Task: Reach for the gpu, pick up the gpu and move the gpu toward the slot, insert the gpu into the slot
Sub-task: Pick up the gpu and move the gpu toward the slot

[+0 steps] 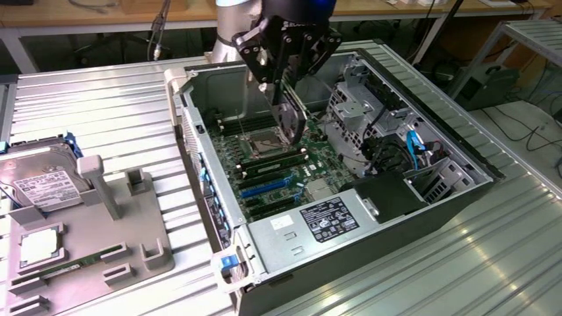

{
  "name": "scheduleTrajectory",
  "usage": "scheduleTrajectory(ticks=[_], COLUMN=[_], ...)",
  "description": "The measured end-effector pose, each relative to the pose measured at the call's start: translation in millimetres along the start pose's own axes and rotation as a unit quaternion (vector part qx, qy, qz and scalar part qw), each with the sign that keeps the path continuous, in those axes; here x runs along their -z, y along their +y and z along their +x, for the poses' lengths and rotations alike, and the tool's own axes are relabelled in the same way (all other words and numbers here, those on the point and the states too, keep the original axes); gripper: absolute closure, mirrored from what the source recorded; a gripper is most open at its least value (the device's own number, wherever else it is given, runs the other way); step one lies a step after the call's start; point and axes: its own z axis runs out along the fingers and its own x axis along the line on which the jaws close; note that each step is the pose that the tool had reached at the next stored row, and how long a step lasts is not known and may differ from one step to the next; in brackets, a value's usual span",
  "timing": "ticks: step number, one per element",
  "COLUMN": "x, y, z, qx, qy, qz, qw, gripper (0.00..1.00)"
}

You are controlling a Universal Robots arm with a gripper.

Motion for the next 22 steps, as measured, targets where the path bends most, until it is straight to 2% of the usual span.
scheduleTrajectory(ticks=[6,14,17,22], x=[-2.3,-4.9,-5.6,-5.6], y=[-0.5,-1.0,-1.2,-1.1], z=[-29.1,-52.3,-57.7,-57.9], qx=[0.0,-0.008,-0.01,-0.01], qy=[0.0,-0.0003,-0.0004,-0.0004], qz=[0.0,0.0002,0.0002,0.0002], qw=[1.0,1.0,1.0,1.0], gripper=[0.73,0.73,0.73,0.73])
